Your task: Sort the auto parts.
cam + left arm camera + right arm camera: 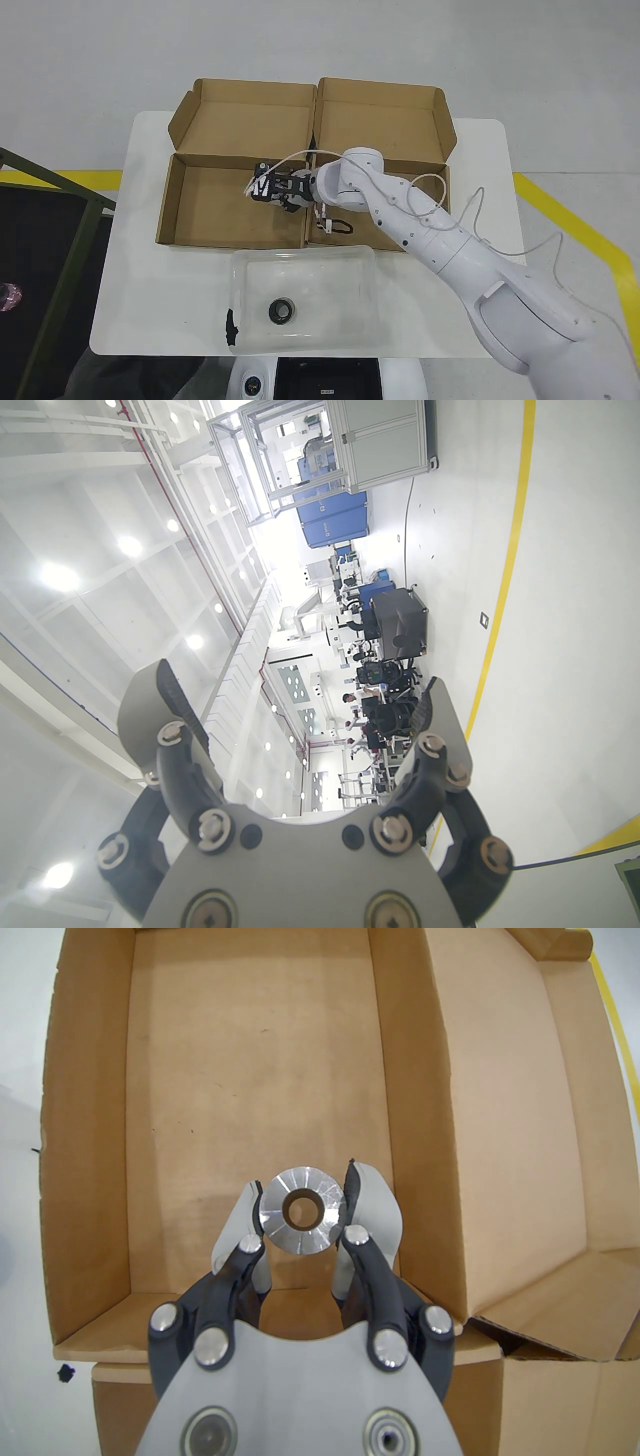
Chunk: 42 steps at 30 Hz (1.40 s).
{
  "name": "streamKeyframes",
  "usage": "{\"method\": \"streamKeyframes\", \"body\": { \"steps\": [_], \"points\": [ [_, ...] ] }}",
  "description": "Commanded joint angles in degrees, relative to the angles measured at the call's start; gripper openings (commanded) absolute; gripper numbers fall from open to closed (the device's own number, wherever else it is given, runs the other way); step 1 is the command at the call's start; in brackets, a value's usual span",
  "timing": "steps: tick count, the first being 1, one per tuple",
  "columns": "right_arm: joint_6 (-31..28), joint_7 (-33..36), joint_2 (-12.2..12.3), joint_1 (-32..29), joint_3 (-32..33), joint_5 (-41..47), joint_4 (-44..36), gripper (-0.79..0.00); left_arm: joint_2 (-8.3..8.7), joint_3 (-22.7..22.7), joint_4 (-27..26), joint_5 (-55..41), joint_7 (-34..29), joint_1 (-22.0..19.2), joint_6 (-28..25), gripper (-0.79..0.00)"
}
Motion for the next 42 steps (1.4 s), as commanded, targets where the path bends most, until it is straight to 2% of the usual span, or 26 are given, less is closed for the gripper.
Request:
{"method": "streamKeyframes", "body": {
  "steps": [1, 4, 11, 14, 22, 31, 38, 42],
  "points": [
    [0.0, 0.2, -0.4, 0.3, -0.2, -0.5, 0.5, -0.637, 0.0, 0.0, 0.0, 0.0, 0.0, 0.0, 0.0, 0.0],
    [0.1, 0.7, -1.0, 0.7, -0.4, -1.0, 1.3, -0.57, 0.0, 0.0, 0.0, 0.0, 0.0, 0.0, 0.0, 0.0],
    [-0.3, 1.3, -2.1, 1.2, -0.3, -1.8, 3.2, -0.526, 0.0, 0.0, 0.0, 0.0, 0.0, 0.0, 0.0, 0.0],
    [-0.5, 1.4, -2.4, 1.4, -0.2, -2.2, 3.8, -0.456, 0.0, 0.0, 0.0, 0.0, 0.0, 0.0, 0.0, 0.0],
    [-1.7, 1.1, -2.2, 1.3, 1.6, -3.1, 1.2, -0.406, 0.0, 0.0, 0.0, 0.0, 0.0, 0.0, 0.0, 0.0],
    [-3.7, 3.0, 0.8, -3.5, 7.5, -3.3, -11.6, -0.4, 0.0, 0.0, 0.0, 0.0, 0.0, 0.0, 0.0, 0.0],
    [-6.1, 8.3, 4.4, -12.0, 13.4, -2.8, -26.9, -0.403, 0.0, 0.0, 0.0, 0.0, 0.0, 0.0, 0.0, 0.0],
    [-8.1, 11.7, 6.2, -17.2, 16.1, -2.6, -34.7, -0.44, 0.0, 0.0, 0.0, 0.0, 0.0, 0.0, 0.0, 0.0]
  ]
}}
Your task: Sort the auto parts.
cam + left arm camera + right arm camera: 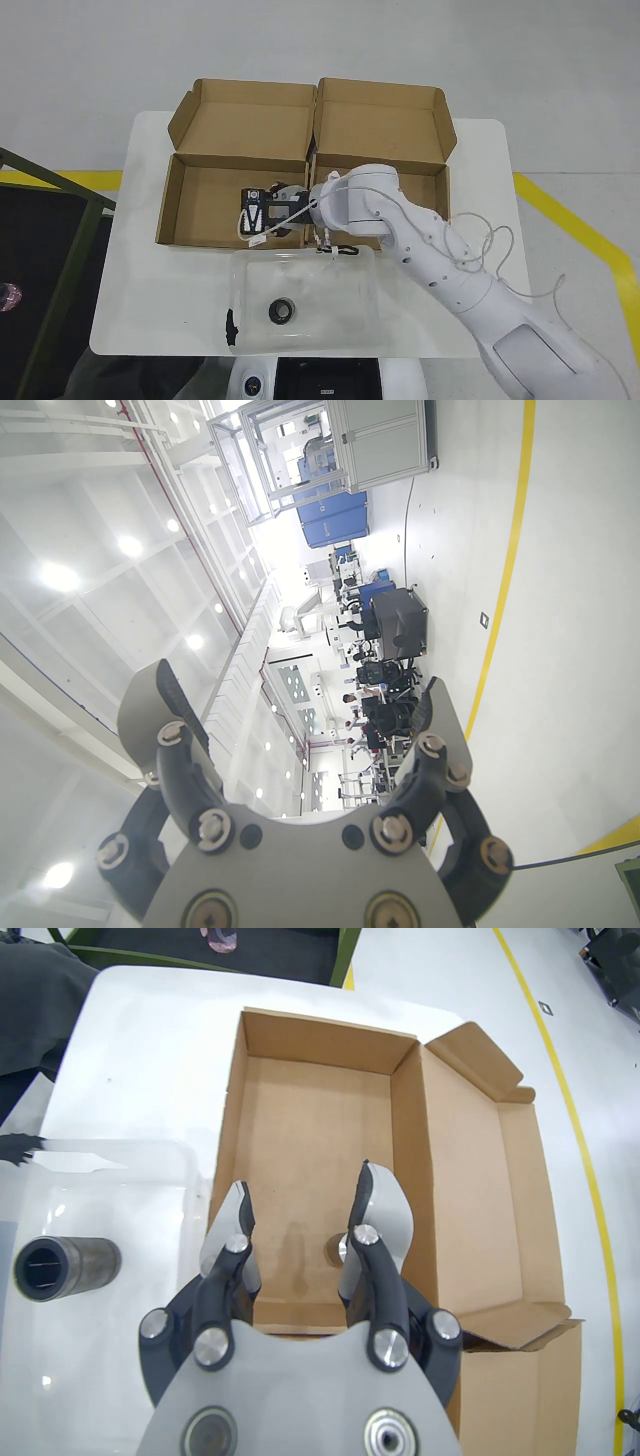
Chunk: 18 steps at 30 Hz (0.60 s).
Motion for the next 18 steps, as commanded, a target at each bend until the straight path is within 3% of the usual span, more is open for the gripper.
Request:
{"method": "streamKeyframes", "body": {
  "steps": [1, 10, 18],
  "points": [
    [-0.8, 1.2, 0.7, -2.2, 1.2, 0.3, -3.3, -0.437, 0.0, 0.0, 0.0, 0.0, 0.0, 0.0, 0.0, 0.0],
    [-3.4, 5.8, 3.5, -12.2, 4.7, 0.2, -16.3, -0.413, 0.0, 0.0, 0.0, 0.0, 0.0, 0.0, 0.0, 0.0],
    [-5.6, 6.9, 5.3, -19.5, 4.8, -1.2, -21.4, -0.397, 0.0, 0.0, 0.0, 0.0, 0.0, 0.0, 0.0, 0.0]
  ]
}}
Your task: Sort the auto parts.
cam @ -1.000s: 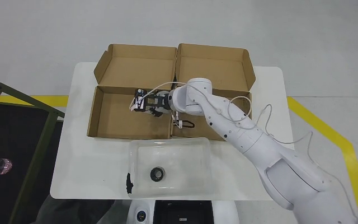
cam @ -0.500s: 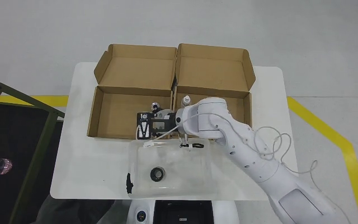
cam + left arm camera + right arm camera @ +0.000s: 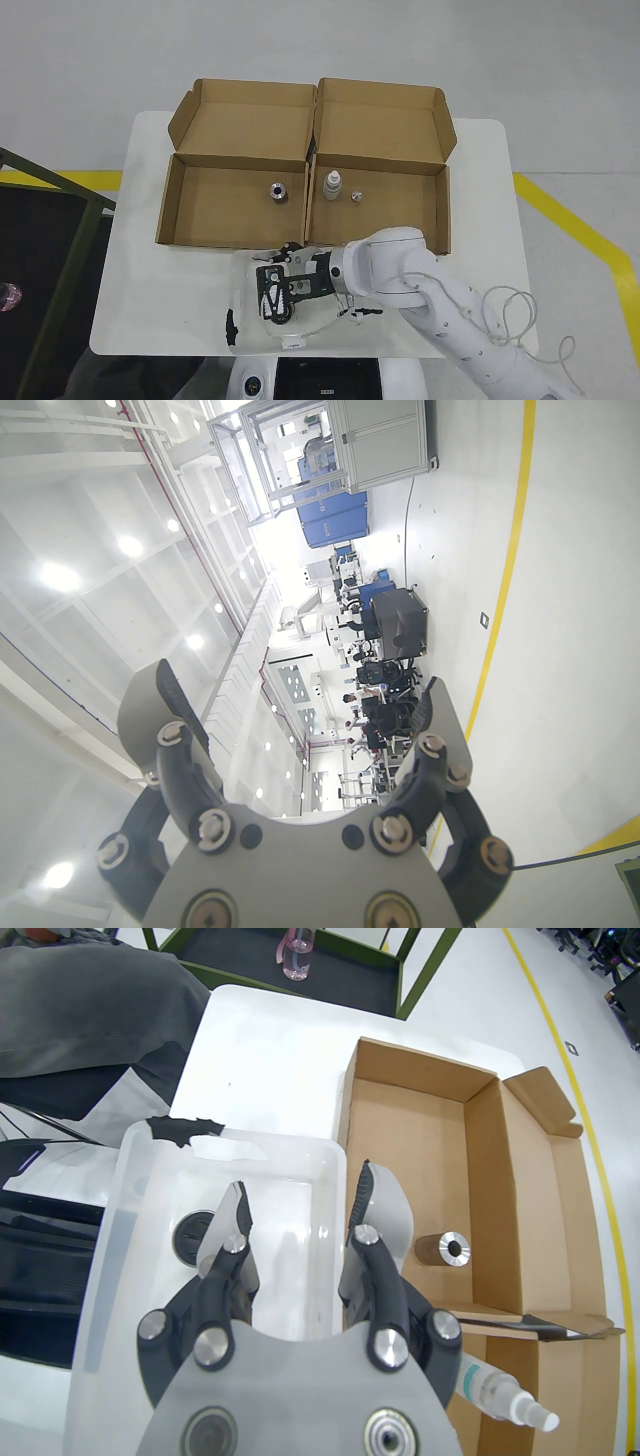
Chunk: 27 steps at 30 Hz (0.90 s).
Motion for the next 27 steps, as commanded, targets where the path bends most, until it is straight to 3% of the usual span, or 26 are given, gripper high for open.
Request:
{"method": "streamKeyframes", "body": {
  "steps": [1, 15, 27],
  "points": [
    [-0.4, 0.1, 0.3, -1.2, 0.0, -0.3, -0.7, -0.397, 0.0, 0.0, 0.0, 0.0, 0.0, 0.0, 0.0, 0.0],
    [-4.3, 1.2, 2.5, -6.3, -0.8, -5.7, -2.7, -0.394, 0.0, 0.0, 0.0, 0.0, 0.0, 0.0, 0.0, 0.0],
    [-5.2, 2.3, 3.7, -7.3, -1.5, -6.9, 0.1, -0.332, 0.0, 0.0, 0.0, 0.0, 0.0, 0.0, 0.0, 0.0]
  ]
}}
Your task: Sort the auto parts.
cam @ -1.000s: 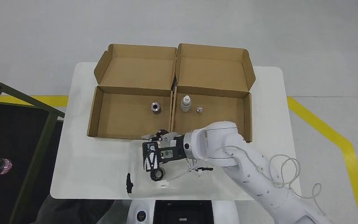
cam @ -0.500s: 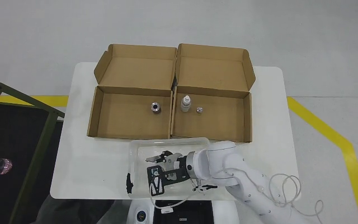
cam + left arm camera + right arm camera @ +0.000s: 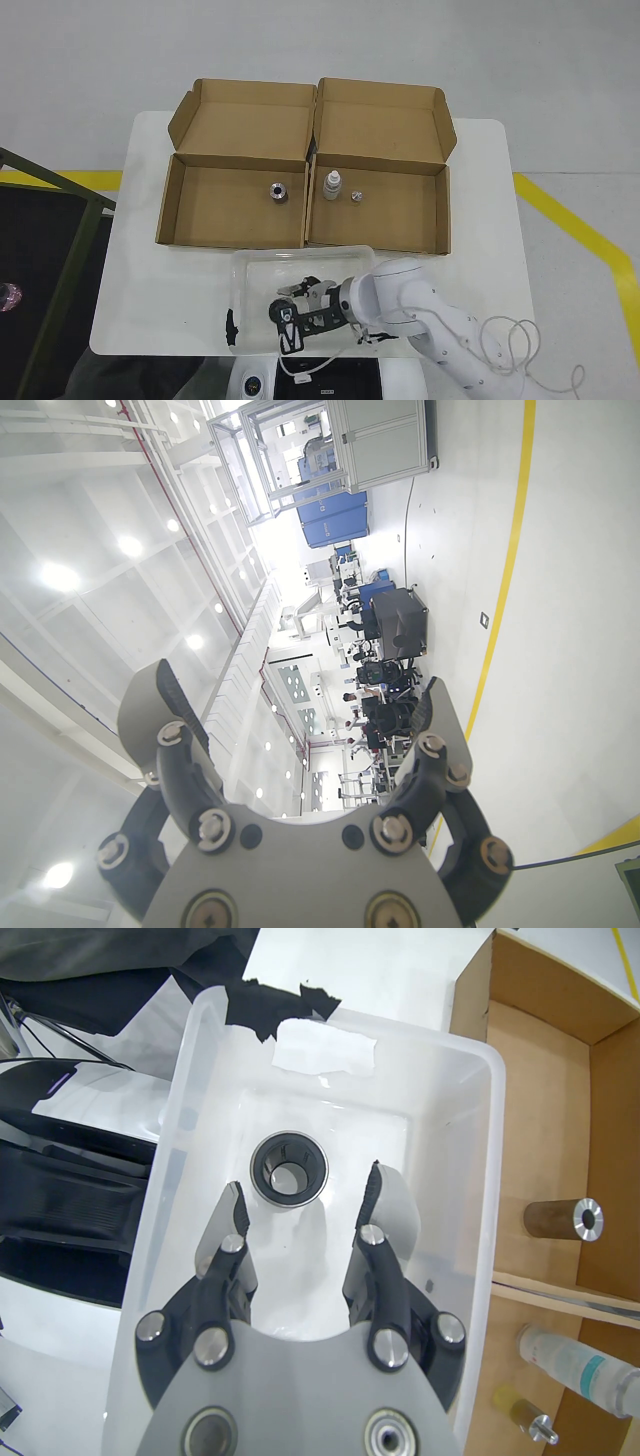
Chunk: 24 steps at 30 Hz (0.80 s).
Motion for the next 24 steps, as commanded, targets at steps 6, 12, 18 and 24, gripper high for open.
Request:
{"method": "streamKeyframes", "body": {
  "steps": [6, 12, 18, 24],
  "points": [
    [1.1, -0.5, -0.1, 1.4, -2.3, -0.7, 2.3, -0.336, 0.0, 0.0, 0.0, 0.0, 0.0, 0.0, 0.0, 0.0],
    [2.0, -1.4, -0.9, 4.3, -5.3, -1.0, 6.1, -0.277, 0.0, 0.0, 0.0, 0.0, 0.0, 0.0, 0.0, 0.0],
    [2.7, -2.1, -1.8, 7.2, -8.3, -0.5, 9.5, -0.274, 0.0, 0.0, 0.0, 0.0, 0.0, 0.0, 0.0, 0.0],
    [3.3, -3.2, -2.8, 9.7, -10.6, -0.2, 12.4, -0.289, 0.0, 0.0, 0.0, 0.0, 0.0, 0.0, 0.0, 0.0]
  ]
}}
